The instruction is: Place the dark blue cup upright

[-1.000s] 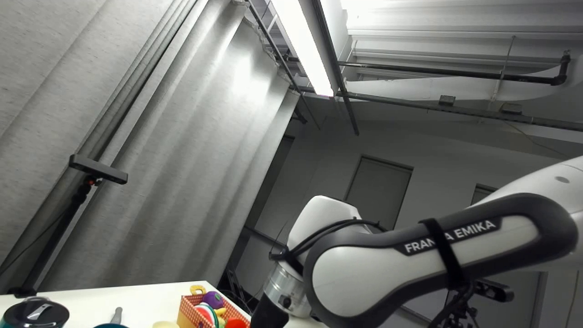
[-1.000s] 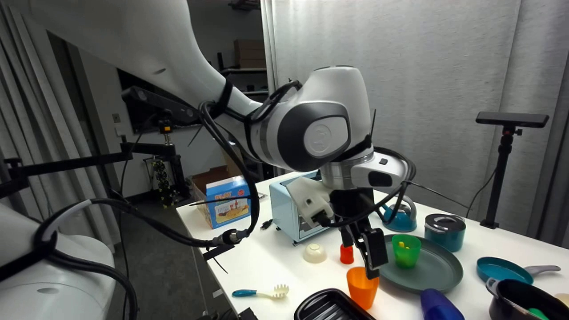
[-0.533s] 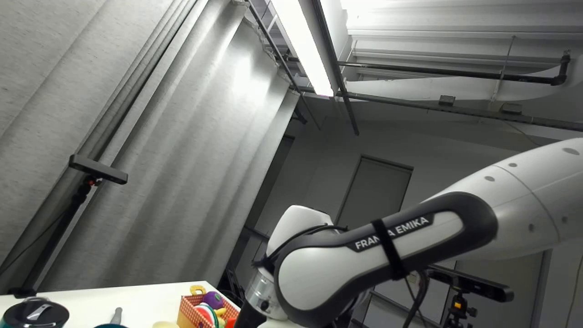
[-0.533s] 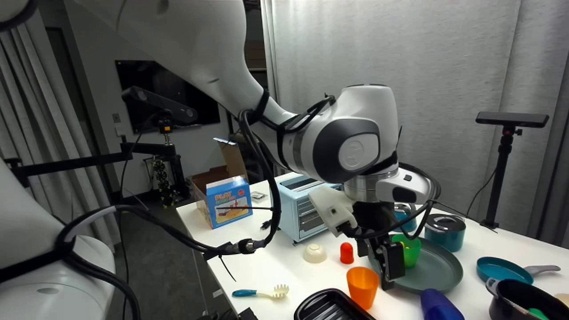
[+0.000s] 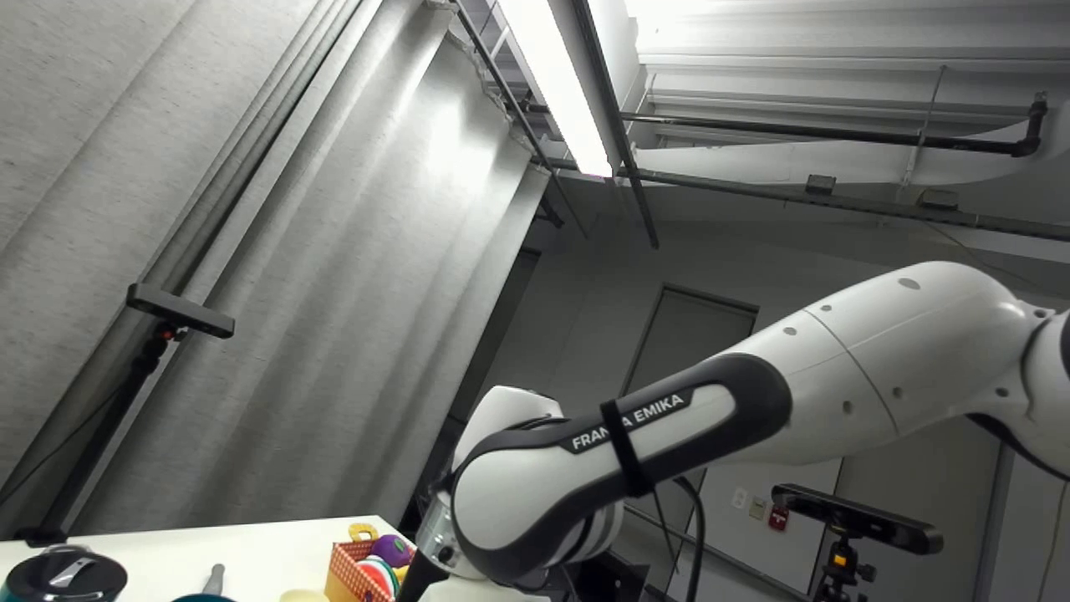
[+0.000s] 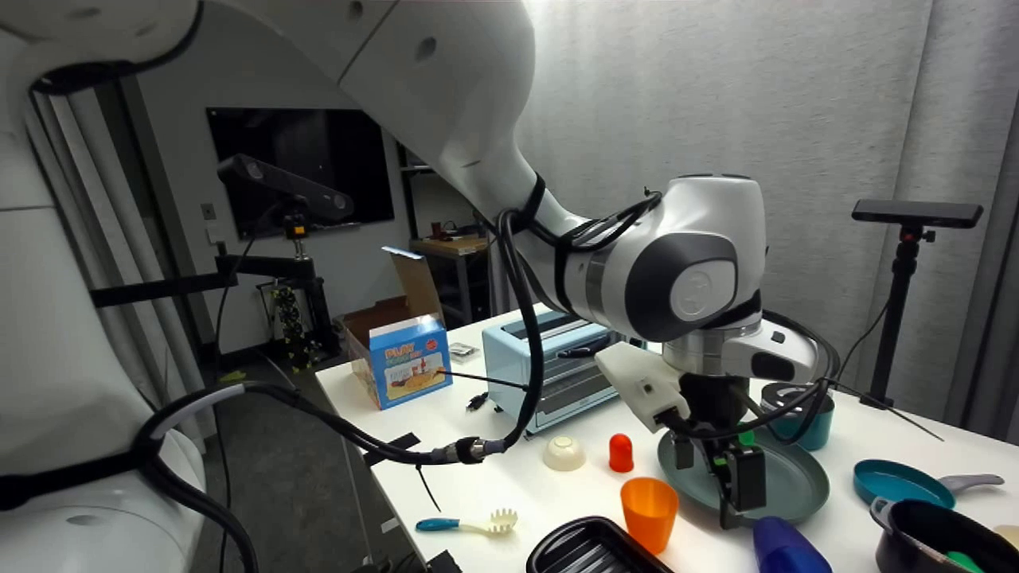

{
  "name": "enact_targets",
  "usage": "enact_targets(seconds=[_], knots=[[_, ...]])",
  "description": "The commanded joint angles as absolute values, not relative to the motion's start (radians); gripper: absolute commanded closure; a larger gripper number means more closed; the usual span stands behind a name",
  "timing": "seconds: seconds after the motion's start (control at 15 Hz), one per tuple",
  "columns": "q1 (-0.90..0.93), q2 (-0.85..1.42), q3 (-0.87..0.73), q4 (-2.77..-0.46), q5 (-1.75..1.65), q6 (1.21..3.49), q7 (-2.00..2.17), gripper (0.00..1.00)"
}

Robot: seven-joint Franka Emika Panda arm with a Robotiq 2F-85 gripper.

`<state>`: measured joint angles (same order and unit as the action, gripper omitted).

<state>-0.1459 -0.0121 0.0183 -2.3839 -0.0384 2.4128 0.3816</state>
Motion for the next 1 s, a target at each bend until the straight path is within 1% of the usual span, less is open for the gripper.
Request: enact_targets(seconds=[0.0, 0.07, 0.13, 0.93], knots=[[-0.109, 0.071, -0.013, -2.289, -0.067, 2.397, 0.429, 0.00], [-0.103, 0.083, -0.018, -2.277, -0.073, 2.400, 0.441, 0.00], [-0.103, 0.042, -0.022, -2.328, -0.037, 2.410, 0.392, 0.00], [-0.096, 0.085, -0.034, -2.291, -0.050, 2.427, 0.414, 0.00]])
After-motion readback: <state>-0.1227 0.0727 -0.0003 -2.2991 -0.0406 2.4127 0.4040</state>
